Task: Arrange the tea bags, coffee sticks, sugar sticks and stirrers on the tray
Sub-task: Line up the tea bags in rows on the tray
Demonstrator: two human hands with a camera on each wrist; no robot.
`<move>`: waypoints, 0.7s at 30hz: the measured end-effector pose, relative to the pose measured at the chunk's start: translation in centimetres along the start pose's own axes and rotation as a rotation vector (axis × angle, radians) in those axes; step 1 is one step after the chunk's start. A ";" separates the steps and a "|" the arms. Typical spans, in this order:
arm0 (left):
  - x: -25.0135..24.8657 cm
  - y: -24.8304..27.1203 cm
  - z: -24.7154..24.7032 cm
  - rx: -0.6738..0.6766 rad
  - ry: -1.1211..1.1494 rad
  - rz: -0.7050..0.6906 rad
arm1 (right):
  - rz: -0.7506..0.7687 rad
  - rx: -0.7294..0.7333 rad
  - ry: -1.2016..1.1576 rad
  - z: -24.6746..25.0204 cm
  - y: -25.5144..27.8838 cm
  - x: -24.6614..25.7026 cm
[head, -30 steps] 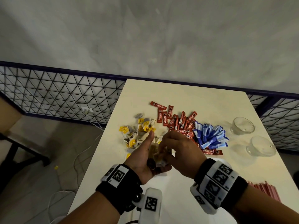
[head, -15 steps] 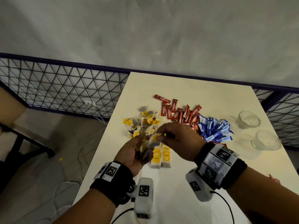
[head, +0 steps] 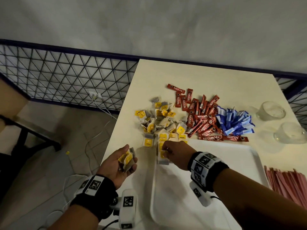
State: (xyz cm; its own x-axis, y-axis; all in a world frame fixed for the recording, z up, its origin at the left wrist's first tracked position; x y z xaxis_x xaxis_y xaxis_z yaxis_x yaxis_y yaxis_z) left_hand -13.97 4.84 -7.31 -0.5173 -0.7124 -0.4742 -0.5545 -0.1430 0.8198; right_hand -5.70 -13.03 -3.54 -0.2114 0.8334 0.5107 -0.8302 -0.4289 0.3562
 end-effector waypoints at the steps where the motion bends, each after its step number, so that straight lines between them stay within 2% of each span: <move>1: 0.0 -0.1 0.3 -0.002 0.002 0.002 | -0.014 0.000 -0.005 -0.4 -0.2 -0.1; 6: 0.2 -0.1 1.0 -0.005 0.002 0.004 | -0.065 -0.074 -0.018 -0.9 -1.3 -0.5; 9: 0.3 -0.1 1.2 -0.011 -0.004 0.004 | -0.087 -0.141 0.040 -0.7 -1.8 -0.9; 13: 0.3 -0.1 0.8 0.004 -0.015 -0.004 | -0.118 -0.160 0.130 -0.5 -1.7 -1.2; 16: 0.4 -0.2 0.5 0.021 -0.020 -0.011 | -0.034 -0.207 0.155 0.1 -1.0 -0.8; 19: 0.6 -0.2 0.2 0.031 -0.022 -0.011 | 0.121 -0.145 0.193 -0.5 -0.5 0.0; 21: 0.7 -0.1 -0.2 0.045 -0.023 -0.007 | 0.165 -0.111 0.233 -1.1 -0.5 0.3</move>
State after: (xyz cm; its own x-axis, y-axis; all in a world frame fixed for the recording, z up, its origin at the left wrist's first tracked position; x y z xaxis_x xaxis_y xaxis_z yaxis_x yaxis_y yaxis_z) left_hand -14.18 4.23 -7.72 -0.5274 -0.6957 -0.4877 -0.5870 -0.1166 0.8011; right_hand -5.91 -12.17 -4.37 -0.4498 0.8189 0.3564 -0.8236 -0.5347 0.1892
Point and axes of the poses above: each hand's wrist, its own y-axis away from the middle knuckle, its own z-axis out of the back of the hand, x = y × z, the point moved 8 cm from there along -y, towards the middle knuckle, and after that the axes turned 8 degrees about -x, right-handed, at the moved point
